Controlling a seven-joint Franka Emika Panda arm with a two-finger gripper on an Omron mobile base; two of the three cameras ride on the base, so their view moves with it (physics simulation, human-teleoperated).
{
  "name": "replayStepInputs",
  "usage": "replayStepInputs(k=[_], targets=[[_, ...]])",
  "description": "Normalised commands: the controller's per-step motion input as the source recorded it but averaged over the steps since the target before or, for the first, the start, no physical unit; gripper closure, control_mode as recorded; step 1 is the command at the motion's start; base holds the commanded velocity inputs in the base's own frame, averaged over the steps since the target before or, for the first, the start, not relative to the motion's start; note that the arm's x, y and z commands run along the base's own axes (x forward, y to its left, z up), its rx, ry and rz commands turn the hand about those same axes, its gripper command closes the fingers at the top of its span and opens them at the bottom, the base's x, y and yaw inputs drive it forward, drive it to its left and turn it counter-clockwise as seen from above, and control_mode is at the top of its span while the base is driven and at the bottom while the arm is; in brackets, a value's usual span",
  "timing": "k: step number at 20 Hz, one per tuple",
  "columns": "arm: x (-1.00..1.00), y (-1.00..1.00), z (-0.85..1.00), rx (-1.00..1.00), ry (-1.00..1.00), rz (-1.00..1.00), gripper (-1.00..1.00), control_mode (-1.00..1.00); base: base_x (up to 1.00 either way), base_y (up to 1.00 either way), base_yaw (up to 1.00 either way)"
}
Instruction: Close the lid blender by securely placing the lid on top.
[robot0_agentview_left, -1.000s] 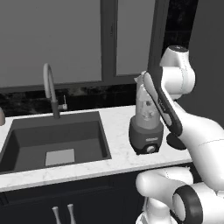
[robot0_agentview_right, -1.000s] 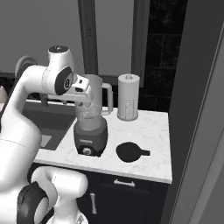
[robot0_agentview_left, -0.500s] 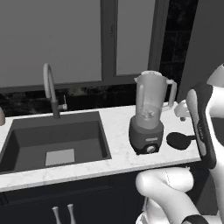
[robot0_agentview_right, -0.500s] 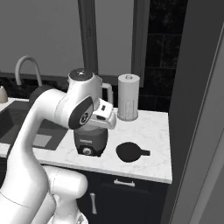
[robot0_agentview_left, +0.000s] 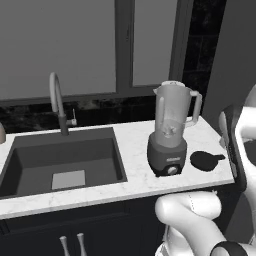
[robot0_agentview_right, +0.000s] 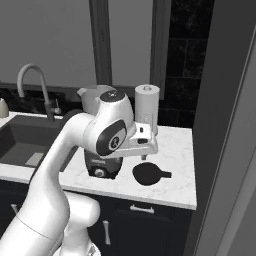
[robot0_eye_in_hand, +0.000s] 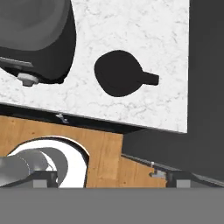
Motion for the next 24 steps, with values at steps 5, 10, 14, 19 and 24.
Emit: replayStepInputs(k=[5, 10, 14, 19, 24], targets=[[0.15, -0.25, -0.15, -0.15, 0.15, 0.42, -1.00, -1.00, 0.00, 0.00, 0.00], [0.23, -0.03, -0.07, -0.02, 0.08, 0.38, -1.00, -1.00, 0.00, 0.00, 0.00], [0.19, -0.12, -0.16, 0.00, 0.04, 0.41, -1.00, -1.00, 0.00, 0.00, 0.00], [0.32, -0.22, -0.20, 0.00, 0.00, 0.42, -1.00, -1.00, 0.00, 0.00, 0.00], [0.37, -0.31, -0.22, 0.00, 0.00, 0.40, -1.00, -1.00, 0.00, 0.00, 0.00]])
